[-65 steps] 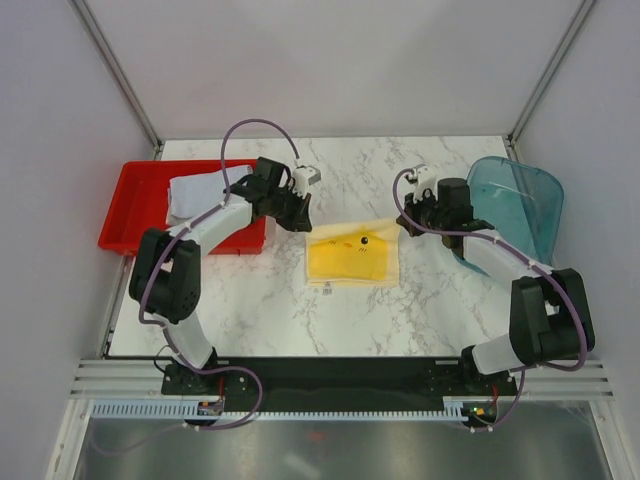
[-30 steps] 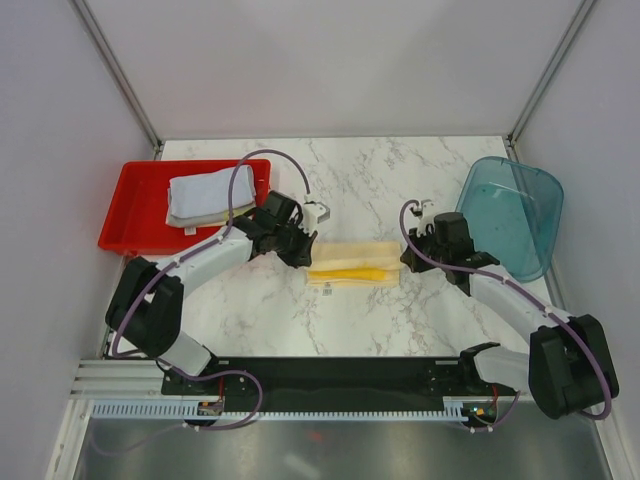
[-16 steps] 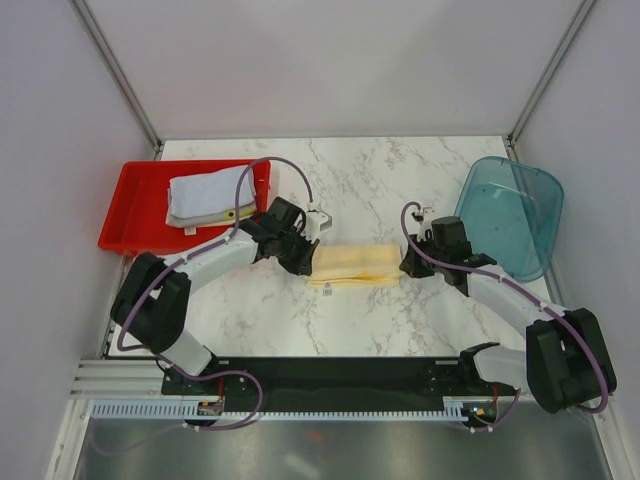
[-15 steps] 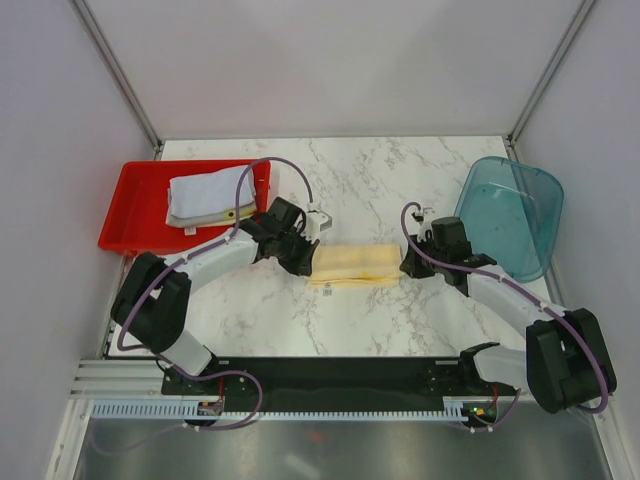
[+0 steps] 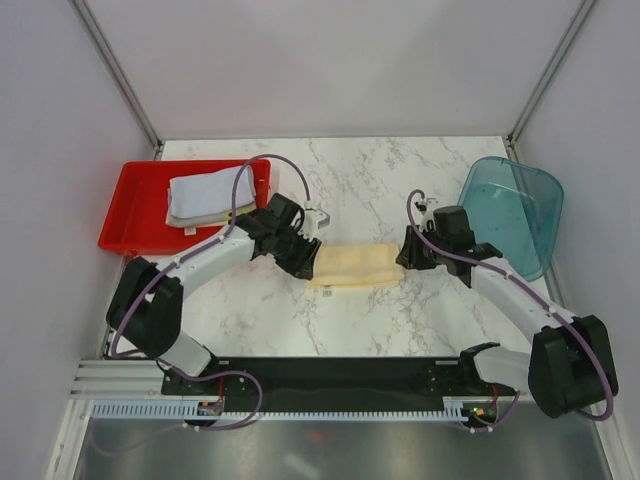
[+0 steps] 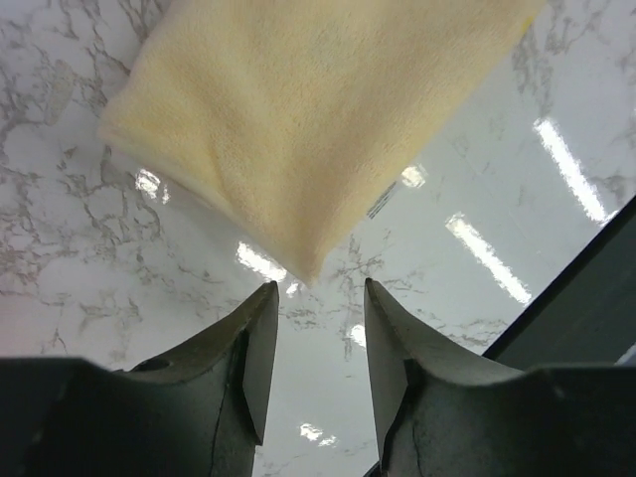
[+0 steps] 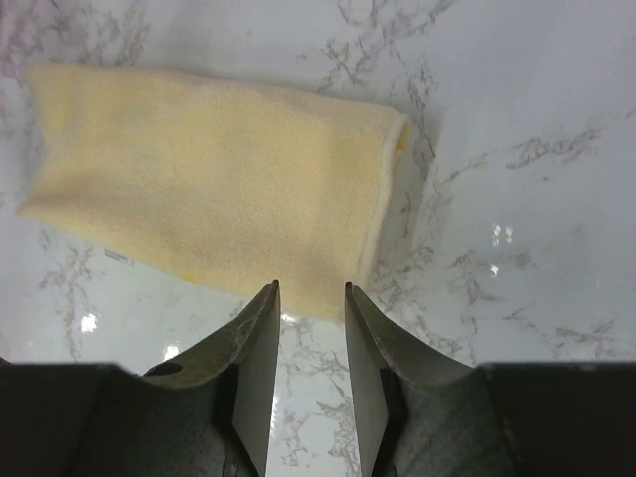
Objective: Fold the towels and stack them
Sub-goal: Fold the towel
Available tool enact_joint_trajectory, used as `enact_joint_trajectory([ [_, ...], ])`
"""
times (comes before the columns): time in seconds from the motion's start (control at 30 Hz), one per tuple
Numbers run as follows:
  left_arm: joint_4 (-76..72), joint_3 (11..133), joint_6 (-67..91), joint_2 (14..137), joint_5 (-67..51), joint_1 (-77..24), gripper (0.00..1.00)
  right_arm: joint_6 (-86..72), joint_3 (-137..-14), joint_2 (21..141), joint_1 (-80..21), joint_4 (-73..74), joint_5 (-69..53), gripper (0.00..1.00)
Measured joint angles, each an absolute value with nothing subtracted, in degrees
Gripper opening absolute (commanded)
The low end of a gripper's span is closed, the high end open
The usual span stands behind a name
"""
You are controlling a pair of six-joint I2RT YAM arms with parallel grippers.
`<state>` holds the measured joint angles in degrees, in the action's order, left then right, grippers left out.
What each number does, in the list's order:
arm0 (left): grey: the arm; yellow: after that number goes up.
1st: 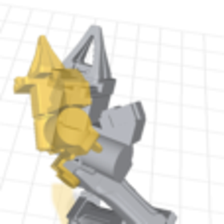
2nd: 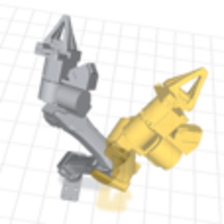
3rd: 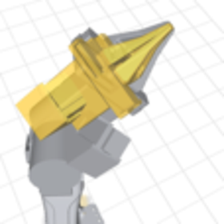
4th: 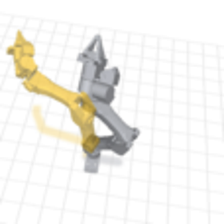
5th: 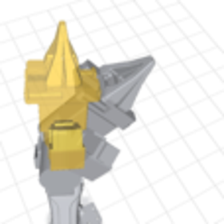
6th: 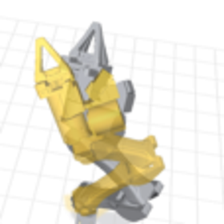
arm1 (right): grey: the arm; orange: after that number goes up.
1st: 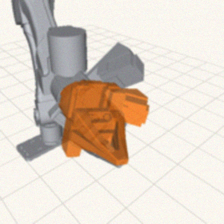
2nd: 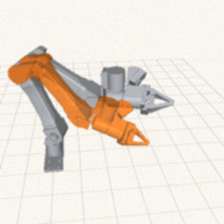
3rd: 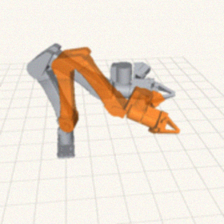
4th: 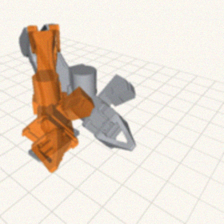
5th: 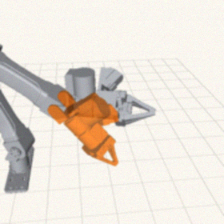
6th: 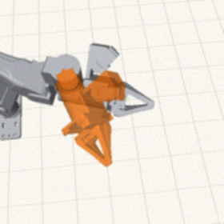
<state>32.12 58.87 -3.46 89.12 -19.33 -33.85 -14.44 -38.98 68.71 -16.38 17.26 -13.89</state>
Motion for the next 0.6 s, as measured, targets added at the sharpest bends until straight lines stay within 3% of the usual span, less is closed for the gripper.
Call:
enact_joint_trajectory([
  [0.23,27.0,62.5,6.0,86.5,-22.3,-33.9,0.47,-22.2,-46.2,76.7,-16.4,16.5,-15.8,0.28],
  [0.6,15.7,49.3,19.7,91.7,-19.8,-33.9,0.47,-29.0,-34.2,79.6,-16.4,9.5,-18.0,0.22],
])
